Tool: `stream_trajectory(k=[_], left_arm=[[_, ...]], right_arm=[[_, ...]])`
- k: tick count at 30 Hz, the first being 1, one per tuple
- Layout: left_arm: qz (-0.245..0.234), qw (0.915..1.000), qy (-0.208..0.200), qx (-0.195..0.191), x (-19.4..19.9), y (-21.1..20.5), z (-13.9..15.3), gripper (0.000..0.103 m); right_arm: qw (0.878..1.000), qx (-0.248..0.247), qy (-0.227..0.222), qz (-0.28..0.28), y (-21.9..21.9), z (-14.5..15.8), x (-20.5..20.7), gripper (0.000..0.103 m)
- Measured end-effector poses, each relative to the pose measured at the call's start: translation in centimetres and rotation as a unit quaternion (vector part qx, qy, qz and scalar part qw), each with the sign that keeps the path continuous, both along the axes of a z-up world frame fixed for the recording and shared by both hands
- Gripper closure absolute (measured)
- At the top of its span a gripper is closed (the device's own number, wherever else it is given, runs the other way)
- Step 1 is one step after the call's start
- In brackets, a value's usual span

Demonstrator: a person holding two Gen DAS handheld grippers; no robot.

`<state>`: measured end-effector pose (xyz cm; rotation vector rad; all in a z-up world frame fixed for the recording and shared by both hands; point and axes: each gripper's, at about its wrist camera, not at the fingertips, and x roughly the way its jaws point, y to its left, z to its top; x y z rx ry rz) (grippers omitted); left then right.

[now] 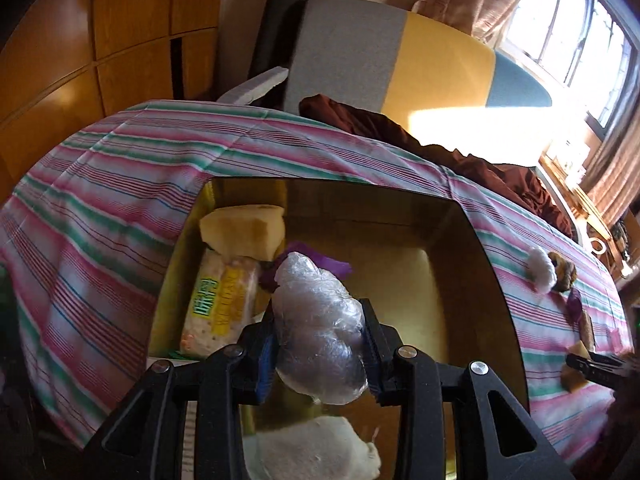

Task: Organize objects
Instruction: 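Carry the yellow sponge over the gold tin with the right tool while left withdraws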

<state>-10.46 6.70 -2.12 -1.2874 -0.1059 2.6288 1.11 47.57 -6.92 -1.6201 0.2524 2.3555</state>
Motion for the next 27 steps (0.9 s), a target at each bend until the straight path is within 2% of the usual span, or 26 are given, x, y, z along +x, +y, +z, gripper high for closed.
stream_trajectory(k=[4,6,8,10,12,21,27], left_arm=[[0.011,0.9997,-0.012,-0.020,-2.0,-1.0,-1.0,0.066],[0.017,0.9992,-0.015,-0.034,-2.8,-1.2,-1.6,0.062],[0.020,0.9986,-0.012,-0.047,-3.2,-1.3,-1.8,0.046],[0.022,0.9984,0.003,-0.053,-2.7,-1.3,-1.5,0.038],[0.021,0.9977,0.016,-0.062,-2.1,-1.2,-1.1,0.038],[0.012,0.9961,0.074,-0.047,3.1,0.1,1.0,0.038],[-0.005,0.9959,0.082,-0.038,5.7,0.9,1.5,0.038]], right_arm=[[1.000,0.001,-0.001,0.001,0.1,-0.1,0.0,0.041],[1.000,0.002,-0.001,0.001,0.1,-0.1,0.0,0.041],[1.000,0.002,-0.001,0.002,0.2,-0.1,-0.1,0.041],[1.000,0.003,-0.002,0.002,0.1,-0.1,-0.1,0.041],[1.000,0.004,-0.002,0.003,0.1,-0.2,-0.1,0.041],[1.000,0.013,-0.004,0.007,-0.1,-0.4,-0.2,0.041],[1.000,0.023,-0.005,0.012,-0.4,-0.4,-0.3,0.041]])
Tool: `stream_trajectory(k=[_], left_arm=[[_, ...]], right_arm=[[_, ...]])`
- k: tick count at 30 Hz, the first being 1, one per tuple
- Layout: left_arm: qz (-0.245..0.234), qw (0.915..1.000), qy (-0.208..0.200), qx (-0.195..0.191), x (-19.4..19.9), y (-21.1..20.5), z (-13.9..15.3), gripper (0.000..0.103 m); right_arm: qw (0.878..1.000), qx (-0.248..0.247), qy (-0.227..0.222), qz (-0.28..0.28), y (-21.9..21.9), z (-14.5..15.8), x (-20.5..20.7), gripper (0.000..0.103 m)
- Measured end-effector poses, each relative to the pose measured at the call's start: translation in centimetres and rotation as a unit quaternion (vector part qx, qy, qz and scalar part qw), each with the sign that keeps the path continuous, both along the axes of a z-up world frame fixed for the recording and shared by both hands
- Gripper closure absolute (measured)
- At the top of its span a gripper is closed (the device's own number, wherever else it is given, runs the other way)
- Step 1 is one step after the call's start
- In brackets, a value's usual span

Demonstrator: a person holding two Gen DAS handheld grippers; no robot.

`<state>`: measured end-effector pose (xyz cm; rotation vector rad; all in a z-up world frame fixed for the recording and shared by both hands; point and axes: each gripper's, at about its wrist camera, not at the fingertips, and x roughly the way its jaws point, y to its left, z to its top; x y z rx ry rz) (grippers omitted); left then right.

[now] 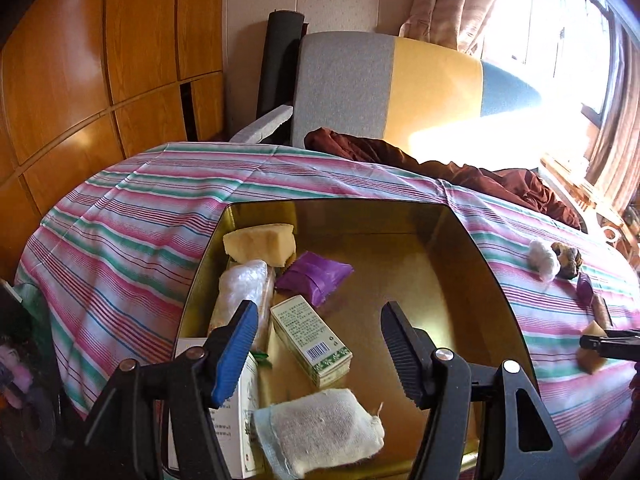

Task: Organize objects
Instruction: 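Carry the yellow sponge over the gold tin with the right tool while left withdraws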

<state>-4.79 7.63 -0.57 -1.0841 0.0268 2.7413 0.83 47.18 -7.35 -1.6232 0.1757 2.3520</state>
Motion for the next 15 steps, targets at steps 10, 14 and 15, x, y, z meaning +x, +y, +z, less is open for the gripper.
stream_trajectory(k=[10,14,15], left_arm=[[-0.013,0.9999,-0.003,-0.003,2.2,0.4,-0.2,0.037],[-0.017,0.9998,-0.004,-0.004,2.8,0.4,-0.5,0.036],[-0.018,0.9998,-0.004,-0.006,3.0,0.4,-0.6,0.036]], right_arm=[[1.000,0.016,0.013,0.011,-0.7,0.7,-0.1,0.042],[0.999,-0.005,0.046,0.026,-1.4,2.0,0.0,0.043],[0.998,-0.009,0.052,0.029,-1.6,2.3,-0.2,0.043]])
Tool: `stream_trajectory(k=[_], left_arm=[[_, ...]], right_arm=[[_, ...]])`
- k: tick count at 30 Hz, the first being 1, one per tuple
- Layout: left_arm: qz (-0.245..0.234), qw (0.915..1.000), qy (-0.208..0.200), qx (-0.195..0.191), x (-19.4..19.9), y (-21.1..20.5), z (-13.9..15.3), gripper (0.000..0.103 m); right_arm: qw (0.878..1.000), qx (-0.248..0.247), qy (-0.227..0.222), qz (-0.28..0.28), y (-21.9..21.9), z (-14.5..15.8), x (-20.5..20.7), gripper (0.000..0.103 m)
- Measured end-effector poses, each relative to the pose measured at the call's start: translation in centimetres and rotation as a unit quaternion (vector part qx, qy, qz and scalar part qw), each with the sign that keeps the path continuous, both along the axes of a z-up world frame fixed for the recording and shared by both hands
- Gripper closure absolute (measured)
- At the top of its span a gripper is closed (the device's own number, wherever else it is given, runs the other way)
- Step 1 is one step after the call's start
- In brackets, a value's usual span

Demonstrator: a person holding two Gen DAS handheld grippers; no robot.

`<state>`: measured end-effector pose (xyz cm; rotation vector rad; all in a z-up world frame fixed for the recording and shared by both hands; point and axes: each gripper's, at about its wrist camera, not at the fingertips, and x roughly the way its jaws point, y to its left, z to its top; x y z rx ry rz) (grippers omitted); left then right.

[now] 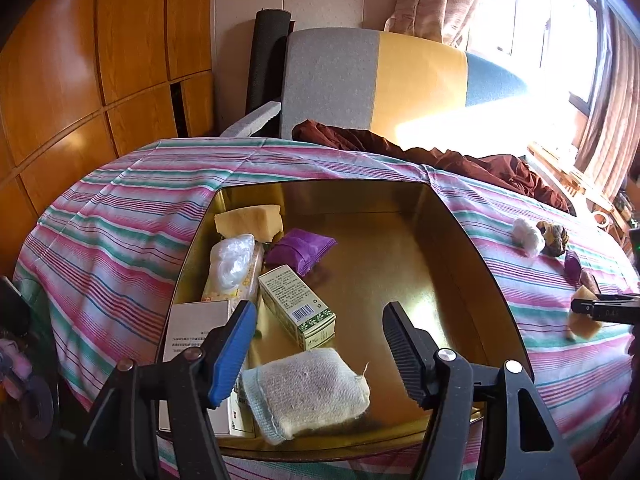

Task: Organize objects
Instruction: 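Carry the yellow sponge over the gold tin with the right tool while left withdraws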

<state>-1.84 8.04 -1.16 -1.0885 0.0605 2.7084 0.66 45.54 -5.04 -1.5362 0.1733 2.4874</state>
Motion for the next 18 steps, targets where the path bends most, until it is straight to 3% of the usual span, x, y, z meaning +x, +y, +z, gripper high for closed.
stream_trajectory(k=[8,13,18], left_arm=[[0.000,1.0000,-0.002,0.005,0.2,-0.6,-0.1,0.036],[0.005,0.9999,-0.001,0.010,0.4,-1.2,0.1,0.036],[0.019,0.9996,0.006,0.022,0.8,-2.6,0.7,0.035]], right_arm=[[0.995,-0.051,0.066,0.059,-5.4,3.2,-1.3,0.043],[0.979,-0.082,0.108,0.150,-12.0,6.0,-2.7,0.042],[0.962,-0.088,0.098,0.240,-19.4,6.0,-4.6,0.042]])
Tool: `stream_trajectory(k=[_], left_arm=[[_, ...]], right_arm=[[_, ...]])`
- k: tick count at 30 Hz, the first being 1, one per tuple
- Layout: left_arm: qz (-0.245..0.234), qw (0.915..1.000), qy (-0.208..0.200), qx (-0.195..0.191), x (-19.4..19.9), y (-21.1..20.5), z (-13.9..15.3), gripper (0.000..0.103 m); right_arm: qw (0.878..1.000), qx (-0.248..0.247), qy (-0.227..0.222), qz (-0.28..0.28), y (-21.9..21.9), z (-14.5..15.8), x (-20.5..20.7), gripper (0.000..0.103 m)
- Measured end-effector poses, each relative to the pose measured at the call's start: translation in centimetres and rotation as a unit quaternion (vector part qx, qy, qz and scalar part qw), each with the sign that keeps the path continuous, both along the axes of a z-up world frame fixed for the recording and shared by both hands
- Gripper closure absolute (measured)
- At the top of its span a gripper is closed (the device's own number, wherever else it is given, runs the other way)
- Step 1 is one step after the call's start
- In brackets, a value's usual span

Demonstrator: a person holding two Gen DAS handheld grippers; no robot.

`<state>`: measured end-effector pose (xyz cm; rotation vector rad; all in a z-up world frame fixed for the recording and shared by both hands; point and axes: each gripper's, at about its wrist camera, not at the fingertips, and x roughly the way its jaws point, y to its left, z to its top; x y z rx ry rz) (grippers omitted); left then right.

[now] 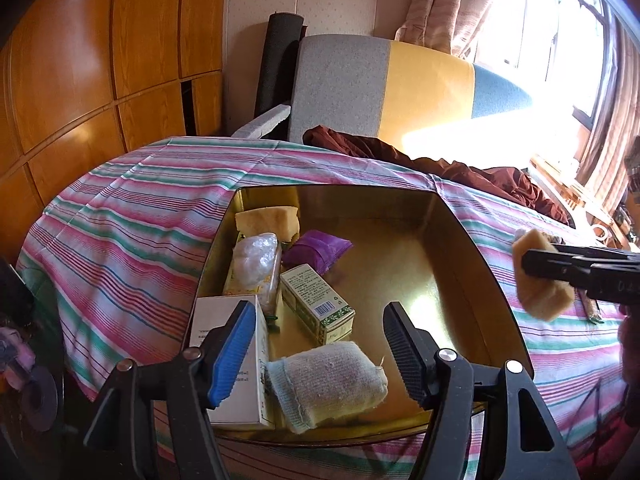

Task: Organize objects
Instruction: 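Carry the yellow sponge over the gold tin with the right tool while left withdraws, then lower the yellow sponge into the gold tin and open the right tool, then move both tools from the gold tin back to the remaining items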

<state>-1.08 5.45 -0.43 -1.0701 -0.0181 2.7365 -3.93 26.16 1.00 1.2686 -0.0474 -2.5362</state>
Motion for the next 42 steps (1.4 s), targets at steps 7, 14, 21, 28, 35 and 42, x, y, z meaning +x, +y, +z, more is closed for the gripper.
stream_trajectory(k=[7,14,21,28,35,42], left_arm=[[0.039,0.9992,0.003,0.008,0.1,-3.0,0.3,0.034],[0.060,0.9982,-0.005,0.009,0.0,-4.8,-0.4,0.033],[0.057,0.9983,-0.015,0.006,-0.1,-4.1,-1.1,0.033],[0.047,0.9988,-0.012,-0.003,0.0,-3.2,-0.9,0.031],[0.031,0.9994,-0.003,-0.013,0.3,-1.9,-0.2,0.029],[-0.001,0.9998,0.003,-0.020,0.5,0.5,0.3,0.028]], right_arm=[[0.998,0.033,-0.044,0.043,-6.1,-4.5,-3.2,0.041],[0.995,-0.019,-0.086,0.052,-7.7,-7.5,-4.3,0.028],[0.996,-0.044,-0.070,0.036,-6.8,-6.7,-3.7,0.018],[0.999,-0.021,-0.026,0.008,-5.1,-4.0,-2.4,0.017],[0.999,0.002,0.003,-0.047,-0.3,-2.1,-0.7,0.017],[0.992,0.024,-0.007,-0.122,6.7,-2.3,0.4,0.017]])
